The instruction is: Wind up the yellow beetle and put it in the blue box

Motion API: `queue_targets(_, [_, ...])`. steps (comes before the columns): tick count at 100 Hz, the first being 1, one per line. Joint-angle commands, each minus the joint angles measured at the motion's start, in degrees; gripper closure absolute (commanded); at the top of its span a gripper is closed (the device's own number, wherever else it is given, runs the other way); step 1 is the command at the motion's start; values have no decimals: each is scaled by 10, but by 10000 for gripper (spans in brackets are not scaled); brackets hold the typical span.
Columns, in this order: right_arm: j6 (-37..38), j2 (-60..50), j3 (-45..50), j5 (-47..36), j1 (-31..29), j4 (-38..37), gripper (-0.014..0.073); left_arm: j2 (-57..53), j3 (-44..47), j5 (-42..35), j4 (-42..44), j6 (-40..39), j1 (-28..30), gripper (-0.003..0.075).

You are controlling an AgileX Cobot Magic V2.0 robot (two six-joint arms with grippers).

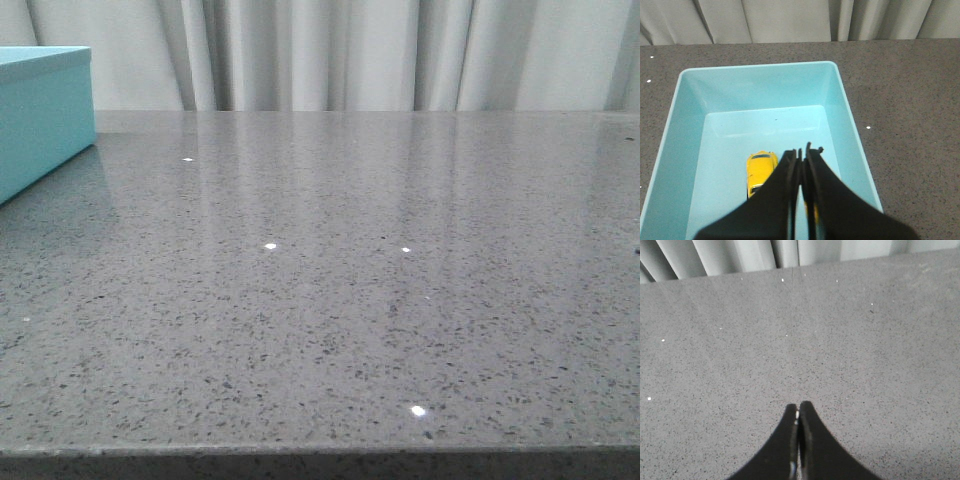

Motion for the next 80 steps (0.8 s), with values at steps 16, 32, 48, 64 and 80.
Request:
queue_targets(16, [-5,-75,99,-120,0,-15,708,-120,115,-84,-35,5,-2,739])
queue_targets(32, [-5,-122,173,-183,0,-16,708,-193,200,-120,-35,28,-40,739])
queue_targets(48, [-5,-147,236,-216,0,-16,708,-255,266,-160,-31,37,-69,739])
queue_targets(64, [-5,-170,298,-282,0,-16,708,-297,319,-186,-32,37,-74,739])
queue_targets(80, [-5,-188,346,-329,0,-16,708,-335,378,-218,-39,37,-76,739])
